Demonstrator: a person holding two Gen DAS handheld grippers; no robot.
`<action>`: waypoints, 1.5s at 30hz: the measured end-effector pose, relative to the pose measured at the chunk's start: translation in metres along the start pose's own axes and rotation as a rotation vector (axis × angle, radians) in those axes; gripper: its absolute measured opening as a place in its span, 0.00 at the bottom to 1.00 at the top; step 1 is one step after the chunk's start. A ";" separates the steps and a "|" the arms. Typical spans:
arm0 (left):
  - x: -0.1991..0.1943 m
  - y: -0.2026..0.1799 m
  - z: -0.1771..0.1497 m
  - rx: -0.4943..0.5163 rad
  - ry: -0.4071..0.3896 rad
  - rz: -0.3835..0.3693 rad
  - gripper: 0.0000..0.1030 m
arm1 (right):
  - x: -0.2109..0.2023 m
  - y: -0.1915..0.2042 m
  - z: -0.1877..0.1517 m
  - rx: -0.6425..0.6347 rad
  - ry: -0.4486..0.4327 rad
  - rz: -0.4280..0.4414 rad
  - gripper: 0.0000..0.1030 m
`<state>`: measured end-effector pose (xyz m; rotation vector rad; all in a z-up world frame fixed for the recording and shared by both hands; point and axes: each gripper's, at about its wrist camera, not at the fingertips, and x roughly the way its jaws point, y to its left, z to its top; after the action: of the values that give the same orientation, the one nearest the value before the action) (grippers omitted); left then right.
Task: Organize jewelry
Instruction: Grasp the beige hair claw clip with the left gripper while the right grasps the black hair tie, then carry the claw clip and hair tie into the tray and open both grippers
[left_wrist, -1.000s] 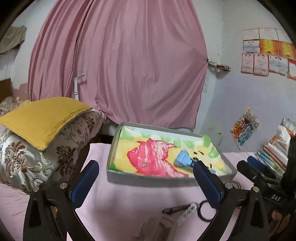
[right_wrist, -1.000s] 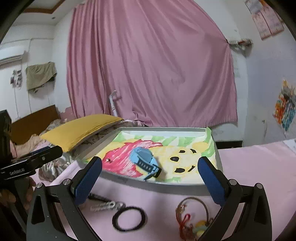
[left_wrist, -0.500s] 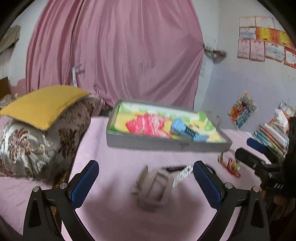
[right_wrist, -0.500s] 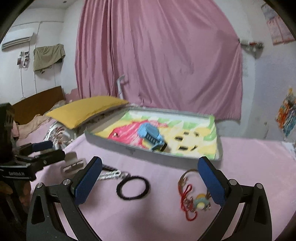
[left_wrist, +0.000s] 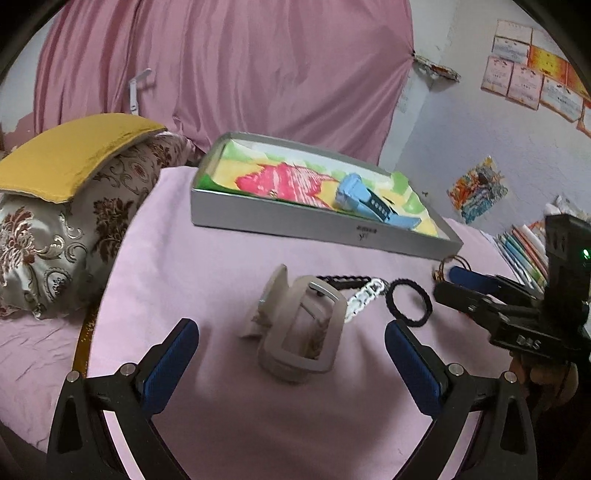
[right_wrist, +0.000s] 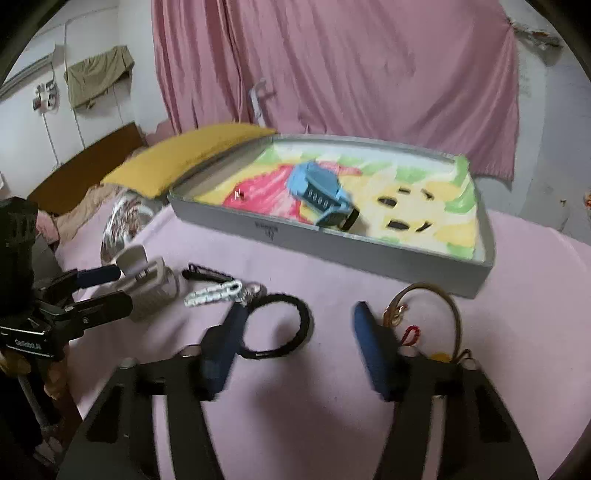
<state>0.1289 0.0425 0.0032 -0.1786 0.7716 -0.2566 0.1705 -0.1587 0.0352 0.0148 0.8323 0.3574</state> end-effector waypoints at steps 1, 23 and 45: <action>0.002 -0.002 -0.001 0.009 0.013 -0.003 0.96 | 0.003 0.000 0.000 0.001 0.017 0.009 0.37; 0.026 -0.009 0.015 0.094 0.122 0.039 0.59 | 0.027 0.003 0.016 -0.105 0.118 0.026 0.17; 0.017 -0.020 0.011 0.134 0.098 0.032 0.46 | 0.013 0.000 0.006 -0.101 0.083 0.059 0.04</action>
<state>0.1446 0.0189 0.0047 -0.0270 0.8504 -0.2869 0.1834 -0.1540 0.0300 -0.0699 0.8968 0.4583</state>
